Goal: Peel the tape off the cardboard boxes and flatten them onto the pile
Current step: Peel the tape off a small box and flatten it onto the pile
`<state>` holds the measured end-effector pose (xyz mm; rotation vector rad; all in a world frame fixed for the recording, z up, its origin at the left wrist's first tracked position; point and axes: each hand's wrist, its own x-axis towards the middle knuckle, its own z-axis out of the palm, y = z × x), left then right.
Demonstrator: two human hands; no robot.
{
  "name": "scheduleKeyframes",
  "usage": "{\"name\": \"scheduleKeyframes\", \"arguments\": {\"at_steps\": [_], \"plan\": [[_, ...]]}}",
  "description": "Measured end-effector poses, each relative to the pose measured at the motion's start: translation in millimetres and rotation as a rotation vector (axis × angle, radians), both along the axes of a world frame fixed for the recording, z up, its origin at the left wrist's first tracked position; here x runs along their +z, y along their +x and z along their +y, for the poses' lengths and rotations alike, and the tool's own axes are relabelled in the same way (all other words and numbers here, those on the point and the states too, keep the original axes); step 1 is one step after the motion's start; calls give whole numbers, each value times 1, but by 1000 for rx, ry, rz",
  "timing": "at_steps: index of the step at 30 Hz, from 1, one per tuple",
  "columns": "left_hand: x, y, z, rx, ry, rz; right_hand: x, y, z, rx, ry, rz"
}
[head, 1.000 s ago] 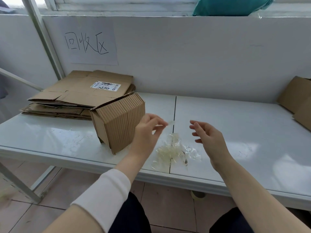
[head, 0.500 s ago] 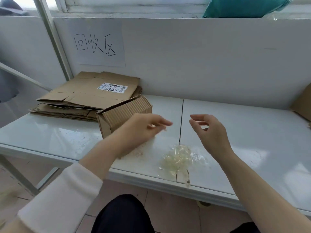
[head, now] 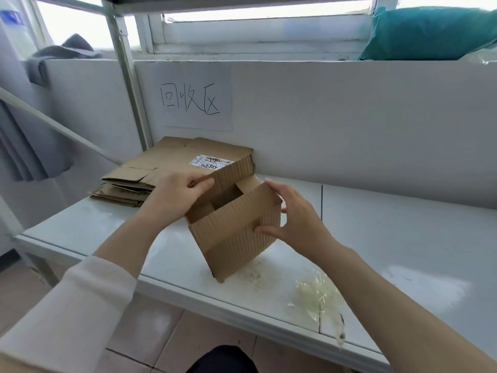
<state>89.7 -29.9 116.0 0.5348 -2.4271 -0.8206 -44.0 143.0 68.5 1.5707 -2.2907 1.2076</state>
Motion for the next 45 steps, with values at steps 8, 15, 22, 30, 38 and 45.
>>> {"name": "scheduleKeyframes", "arguments": {"at_steps": [8, 15, 22, 30, 38, 45], "plan": [[19, 8, 3, -72, 193, 43, 33, 14, 33, 68, -218, 0], [11, 8, 17, -287, -341, 199, 43, 17, 55, 109, -249, -214], [1, 19, 22, -503, -339, 87, 50, 26, 73, 153, -262, -316], [15, 25, 46, -319, 239, 617, 57, 49, 77, 220, -261, -345], [23, 25, 59, -355, 665, 844, 60, 58, 70, 420, -236, -444], [9, 24, 58, -269, 597, 685, 57, 57, 51, 62, -518, -310]]}}
